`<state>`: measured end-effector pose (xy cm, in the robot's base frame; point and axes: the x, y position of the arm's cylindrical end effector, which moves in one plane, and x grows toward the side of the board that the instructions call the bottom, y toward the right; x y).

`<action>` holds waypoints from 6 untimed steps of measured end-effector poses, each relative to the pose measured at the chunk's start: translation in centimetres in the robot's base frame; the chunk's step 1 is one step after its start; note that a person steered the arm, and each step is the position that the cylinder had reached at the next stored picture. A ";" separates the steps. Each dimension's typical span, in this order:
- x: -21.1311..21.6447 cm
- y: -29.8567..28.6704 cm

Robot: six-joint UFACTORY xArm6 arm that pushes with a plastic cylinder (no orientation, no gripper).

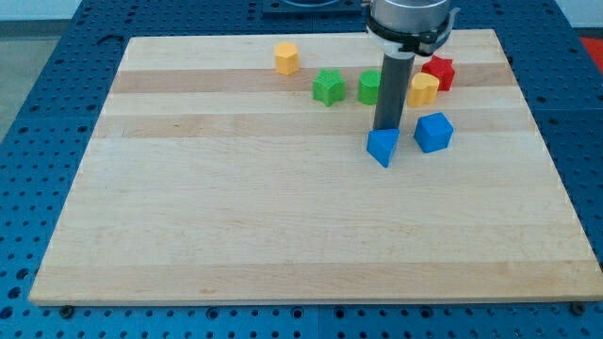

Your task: Push blue cube to blue triangle

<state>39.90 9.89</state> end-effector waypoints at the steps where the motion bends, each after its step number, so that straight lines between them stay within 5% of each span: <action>1: -1.1 2.5; 4: -2.5 12.3; 6: 0.7 7.0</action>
